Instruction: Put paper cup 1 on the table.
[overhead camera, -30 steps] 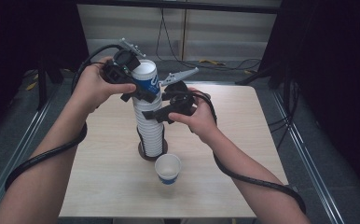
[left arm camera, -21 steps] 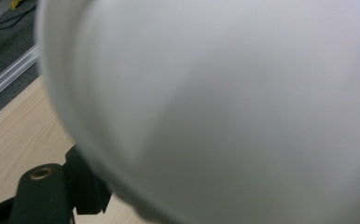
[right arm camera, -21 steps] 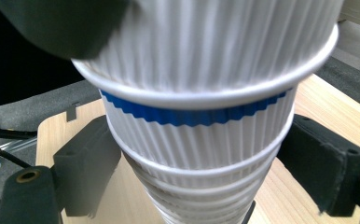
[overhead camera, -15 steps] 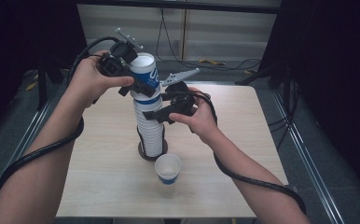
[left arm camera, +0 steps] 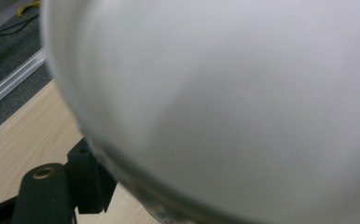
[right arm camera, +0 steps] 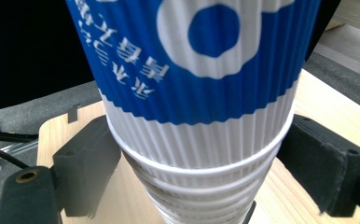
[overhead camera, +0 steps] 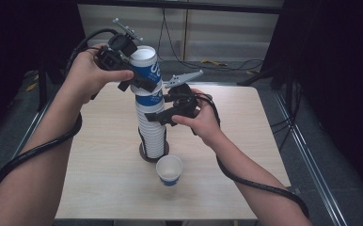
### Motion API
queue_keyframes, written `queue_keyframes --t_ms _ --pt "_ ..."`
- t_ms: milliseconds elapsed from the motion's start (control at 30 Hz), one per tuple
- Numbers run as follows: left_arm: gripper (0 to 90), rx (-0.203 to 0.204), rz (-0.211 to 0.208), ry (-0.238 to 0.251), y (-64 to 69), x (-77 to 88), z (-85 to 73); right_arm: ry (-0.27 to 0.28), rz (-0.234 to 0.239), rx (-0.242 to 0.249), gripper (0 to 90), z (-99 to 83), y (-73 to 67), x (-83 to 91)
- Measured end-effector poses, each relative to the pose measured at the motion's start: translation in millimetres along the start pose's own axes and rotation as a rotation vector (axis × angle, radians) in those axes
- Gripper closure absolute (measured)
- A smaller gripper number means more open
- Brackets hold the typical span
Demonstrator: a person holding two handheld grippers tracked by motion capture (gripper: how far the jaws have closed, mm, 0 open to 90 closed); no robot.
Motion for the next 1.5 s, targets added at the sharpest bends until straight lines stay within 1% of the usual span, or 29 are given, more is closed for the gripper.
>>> queue_keyframes --t_ms 133,167,200,300,367,467,567,767,800,833,900,933,967,1067,1100,1167,1233,1400,1500 --pt "21.0 -0.007 0.002 0.010 0.9 3.4 3.3 0.007 0.006 0.000 13.9 -1.3 -0.1 1.0" --pt "20.9 -0.001 0.004 0.018 1.4 4.1 4.2 0.008 0.005 0.003 13.9 -1.6 0.1 1.1" --pt "20.9 -0.013 0.005 0.011 1.3 5.4 5.3 0.008 0.005 0.002 13.9 -1.8 0.0 1.2" --pt "20.9 -0.010 0.014 0.018 2.2 8.2 8.1 0.010 0.009 0.002 13.9 -2.6 0.3 1.4" --pt "20.9 0.000 0.018 0.031 2.8 10.7 9.9 0.009 0.010 0.000 13.9 -2.7 0.5 1.5" --pt "20.9 -0.009 0.028 0.037 3.8 14.0 12.4 0.016 0.011 -0.001 13.9 -3.6 0.7 1.4" --pt "20.9 -0.013 0.036 0.029 4.7 16.5 13.8 0.013 0.012 -0.001 14.0 -4.5 0.9 1.6" --pt "20.9 -0.006 0.046 0.051 7.2 21.4 17.3 0.007 0.008 0.009 14.5 -7.3 0.4 1.5" --pt "20.9 -0.009 0.042 0.049 7.7 21.7 17.9 0.007 0.009 0.006 14.5 -7.3 0.4 1.5" --pt "20.9 -0.015 0.047 0.053 7.7 22.3 18.6 0.006 0.010 0.006 14.5 -7.3 0.4 1.5" --pt "20.9 -0.008 0.040 0.061 8.6 23.1 19.7 0.005 0.010 0.006 14.5 -7.1 0.4 1.5" --pt "20.9 -0.016 0.043 0.064 8.8 23.7 20.4 0.002 0.011 0.010 14.5 -7.1 0.6 1.7" --pt "20.9 -0.014 0.041 0.068 9.9 23.6 21.0 0.003 0.012 0.010 14.5 -7.2 0.6 1.8" --pt "20.9 -0.019 0.027 0.077 13.3 23.2 23.1 0.006 0.012 0.011 14.5 -7.9 0.6 2.2" --pt "20.9 -0.022 0.030 0.078 14.3 22.5 23.7 0.007 0.012 0.011 14.5 -8.1 0.7 2.3" --pt "20.9 -0.029 0.011 0.077 17.1 20.2 24.2 0.008 0.013 0.013 14.6 -8.6 1.0 2.7" --pt "20.9 -0.040 0.007 0.074 19.8 18.0 24.9 0.011 0.017 0.010 14.7 -9.3 1.1 3.3" --pt "20.9 -0.048 -0.011 0.088 27.1 14.7 27.7 0.028 0.025 0.006 15.5 -13.5 2.9 6.0" --pt "20.9 -0.065 -0.023 0.081 32.5 11.6 28.8 0.033 0.027 0.002 14.0 -17.4 5.7 9.3"
Point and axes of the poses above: each handheld gripper's, and its own axes: x roughly backward along the jaws, z roughly out of its top, y roughly to its right, the point moved 1 cm from there along -x, roughly forward along the jaws, and after that the axes turned 5 degrees about y, right-handed, at the moved point
